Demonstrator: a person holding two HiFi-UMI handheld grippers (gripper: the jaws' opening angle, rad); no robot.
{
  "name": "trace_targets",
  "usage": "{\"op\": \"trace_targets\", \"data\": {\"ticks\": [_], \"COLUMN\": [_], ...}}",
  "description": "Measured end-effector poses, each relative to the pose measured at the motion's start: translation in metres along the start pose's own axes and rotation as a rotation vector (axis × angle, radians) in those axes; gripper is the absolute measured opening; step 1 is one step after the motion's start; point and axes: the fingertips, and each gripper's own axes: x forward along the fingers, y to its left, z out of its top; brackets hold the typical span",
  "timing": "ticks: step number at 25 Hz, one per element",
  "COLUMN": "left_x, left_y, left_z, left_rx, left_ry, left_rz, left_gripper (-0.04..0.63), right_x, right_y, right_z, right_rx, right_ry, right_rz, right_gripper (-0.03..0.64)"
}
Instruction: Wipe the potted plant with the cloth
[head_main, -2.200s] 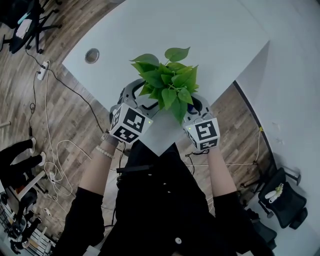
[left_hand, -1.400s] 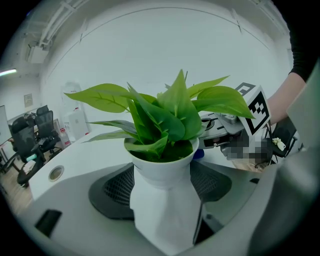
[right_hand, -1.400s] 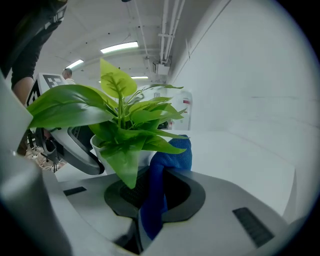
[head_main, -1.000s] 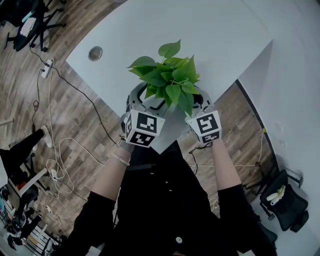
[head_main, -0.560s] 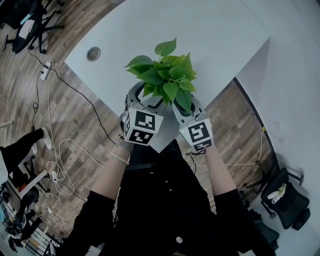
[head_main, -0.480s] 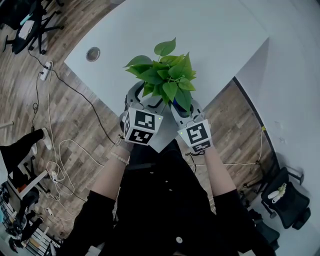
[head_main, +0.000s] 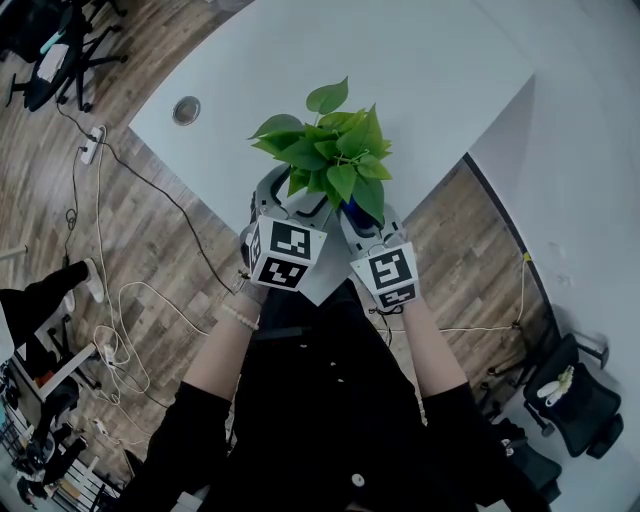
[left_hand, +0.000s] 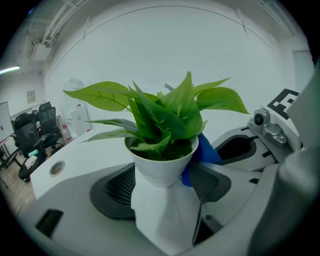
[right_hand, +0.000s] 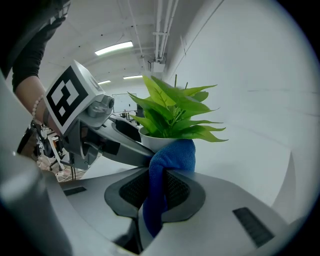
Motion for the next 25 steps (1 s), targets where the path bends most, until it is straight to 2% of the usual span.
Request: {"op": "trace_targets", "data": {"ticks": [6, 13, 25], "left_x": [-0.004, -0.008, -0.010], "left_y": [-0.014, -0.018, 0.024], "left_z": [-0.006, -0.012, 0.020], "left_rx": [0.024, 0.029, 0.259], "left_ry": [-0.005, -0.016, -0.052], "left_rz": [-0.029, -0.141, -0.342], "left_gripper": [0.333, 0.334, 0.348], "right_x": [-0.004, -0.001, 0.005], "right_y": [-0.015, -0.031, -0.049], "right_z": [-0.006, -0.001, 0.001], "right_rx": [0.034, 0.040, 0.015], "right_ry": [-0.005, 0.002, 0.004], "right_rz": [-0.045, -0.069, -0.075], "right_gripper": [0.084, 0.084, 0.084]}}
